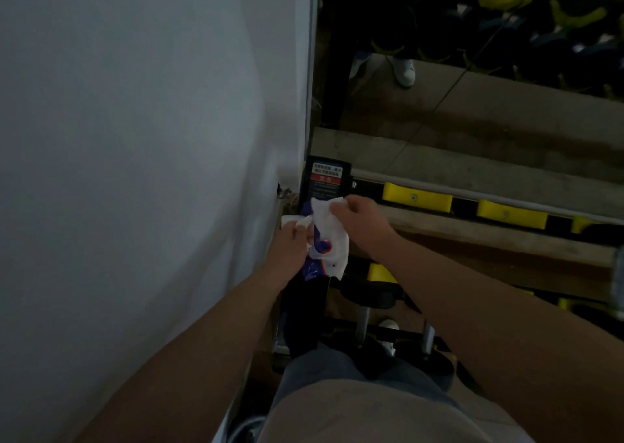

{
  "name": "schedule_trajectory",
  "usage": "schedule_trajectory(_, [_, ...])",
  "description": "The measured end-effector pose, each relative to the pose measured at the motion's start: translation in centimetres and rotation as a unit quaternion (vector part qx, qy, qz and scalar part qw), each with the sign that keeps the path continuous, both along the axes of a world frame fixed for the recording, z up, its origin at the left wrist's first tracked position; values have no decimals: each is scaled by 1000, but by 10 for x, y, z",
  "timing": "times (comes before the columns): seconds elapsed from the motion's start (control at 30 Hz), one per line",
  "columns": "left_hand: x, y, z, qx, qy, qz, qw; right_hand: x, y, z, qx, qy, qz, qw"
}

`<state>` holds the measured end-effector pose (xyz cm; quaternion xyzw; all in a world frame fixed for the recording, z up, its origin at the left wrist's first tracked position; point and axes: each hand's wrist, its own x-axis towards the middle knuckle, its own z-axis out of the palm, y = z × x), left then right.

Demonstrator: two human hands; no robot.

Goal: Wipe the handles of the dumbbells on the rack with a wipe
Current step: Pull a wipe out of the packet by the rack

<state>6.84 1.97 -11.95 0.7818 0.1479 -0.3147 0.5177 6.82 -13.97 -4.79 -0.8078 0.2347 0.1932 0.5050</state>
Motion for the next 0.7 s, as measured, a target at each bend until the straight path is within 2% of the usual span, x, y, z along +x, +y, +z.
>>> schedule_trajectory(0.07, [2,-1,-3,4,0,2,1000,1,-5,1,36,-3,-47,998])
schedule_trajectory(0.13, [2,-1,-2,-34,4,25,999,0,-8,2,17,7,-38,999])
schedule_trajectory(0.2, [1,-2,2,-90,21,49,995,-3,-7,1,-37,35,40,998])
schedule_trajectory(0.27, [2,-1,4,-106,39,58,992,-10,-6,-3,-79,56,148,984])
schedule_trajectory(0.4, [6,-2,5,-96,72,82,989,-22,-3,-14,-153,83,351,920])
schedule_trajectory(0.6, [4,-1,10,-93,68,99,988,-19,-4,-36,-256,32,415,872])
schedule_trajectory(0.7, [4,2,14,-75,48,100,991,-13,-4,-39,-286,35,446,847])
